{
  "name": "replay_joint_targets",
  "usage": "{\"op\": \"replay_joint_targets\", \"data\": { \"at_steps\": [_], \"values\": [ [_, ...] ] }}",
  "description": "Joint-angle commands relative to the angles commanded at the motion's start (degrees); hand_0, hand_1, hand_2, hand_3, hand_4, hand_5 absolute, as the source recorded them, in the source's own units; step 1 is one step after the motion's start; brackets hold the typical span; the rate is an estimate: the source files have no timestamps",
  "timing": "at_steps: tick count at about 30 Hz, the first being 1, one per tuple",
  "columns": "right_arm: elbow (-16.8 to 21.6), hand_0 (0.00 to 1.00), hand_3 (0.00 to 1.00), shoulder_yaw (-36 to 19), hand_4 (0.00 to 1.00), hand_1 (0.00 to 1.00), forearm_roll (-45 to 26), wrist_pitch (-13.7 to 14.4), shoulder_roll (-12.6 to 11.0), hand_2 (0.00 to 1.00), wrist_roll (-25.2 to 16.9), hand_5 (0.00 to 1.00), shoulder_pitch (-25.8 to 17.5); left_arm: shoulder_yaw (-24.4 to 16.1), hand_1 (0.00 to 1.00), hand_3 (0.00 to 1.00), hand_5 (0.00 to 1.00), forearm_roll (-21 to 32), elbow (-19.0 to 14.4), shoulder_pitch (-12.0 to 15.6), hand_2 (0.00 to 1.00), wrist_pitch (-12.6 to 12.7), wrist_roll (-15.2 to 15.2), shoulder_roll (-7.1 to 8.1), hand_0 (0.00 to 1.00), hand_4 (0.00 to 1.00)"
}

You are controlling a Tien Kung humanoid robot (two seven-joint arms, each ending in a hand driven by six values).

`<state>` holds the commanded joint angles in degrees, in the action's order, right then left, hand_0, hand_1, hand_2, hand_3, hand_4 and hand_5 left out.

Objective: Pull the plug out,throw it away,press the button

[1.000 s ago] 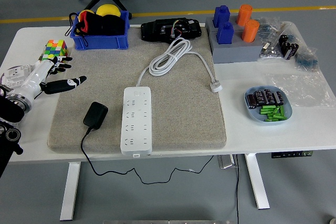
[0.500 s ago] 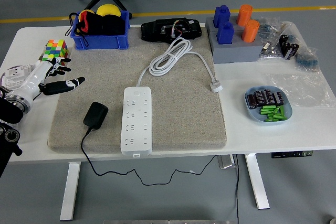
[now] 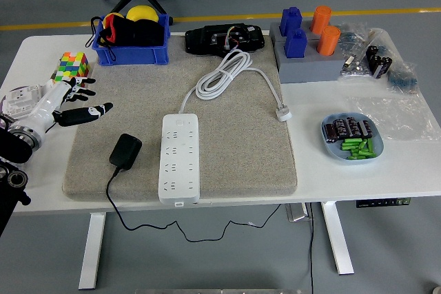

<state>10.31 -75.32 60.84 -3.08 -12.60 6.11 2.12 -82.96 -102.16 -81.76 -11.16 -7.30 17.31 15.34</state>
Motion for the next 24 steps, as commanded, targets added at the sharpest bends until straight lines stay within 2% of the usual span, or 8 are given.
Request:
{"op": "replay_joint_targets", "data": {
  "at_steps": [2,3,8,9,20,21,24],
  "values": [
    [0.0,0.712,0.617,-0.2,0.711,0.681,0.1,0.0,0.0,0.669,0.1,0.491,0.0,0.1,0.758,0.832,0.399,0.0,0.0,0.0,0.732,0.0,0.0,-0.02,0.804,0.844],
    [0.0,0.753,0.617,-0.3,0.711,0.690,0.1,0.0,0.0,0.674,0.2,0.491,0.0,0.1,0.753,0.832,0.389,0.1,0.1,-0.1,0.729,0.0,0.0,-0.03,0.802,0.833],
    [0.0,0.753,0.617,-0.7,0.711,0.690,0.6,0.1,0.0,0.674,0.2,0.491,0.0,0.6,0.753,0.832,0.389,0.3,0.2,-0.2,0.729,-0.1,0.0,0.11,0.802,0.833],
    [0.0,0.811,0.617,-0.7,0.710,0.721,0.6,0.2,0.0,0.694,0.2,0.492,0.0,0.6,0.743,0.830,0.379,0.3,0.2,-0.2,0.727,0.0,-0.1,0.12,0.798,0.829],
    [0.0,0.835,0.623,-1.5,0.724,0.747,-0.1,-0.8,0.0,0.714,-0.1,0.477,0.0,0.4,0.740,0.830,0.375,0.5,0.2,-0.3,0.727,0.0,-0.3,0.13,0.796,0.826],
    [0.0,0.879,0.670,-1.6,0.810,0.779,-0.2,-1.1,0.0,0.754,-0.1,0.563,0.1,0.4,0.736,0.829,0.371,0.5,0.3,-0.3,0.723,0.0,-0.3,0.13,0.794,0.823],
    [0.0,0.879,0.670,-2.2,0.810,0.779,0.2,-1.9,0.0,0.754,-0.1,0.563,0.2,0.4,0.736,0.829,0.371,0.6,0.3,-0.3,0.723,0.0,-0.5,0.19,0.794,0.823]
  ]
}}
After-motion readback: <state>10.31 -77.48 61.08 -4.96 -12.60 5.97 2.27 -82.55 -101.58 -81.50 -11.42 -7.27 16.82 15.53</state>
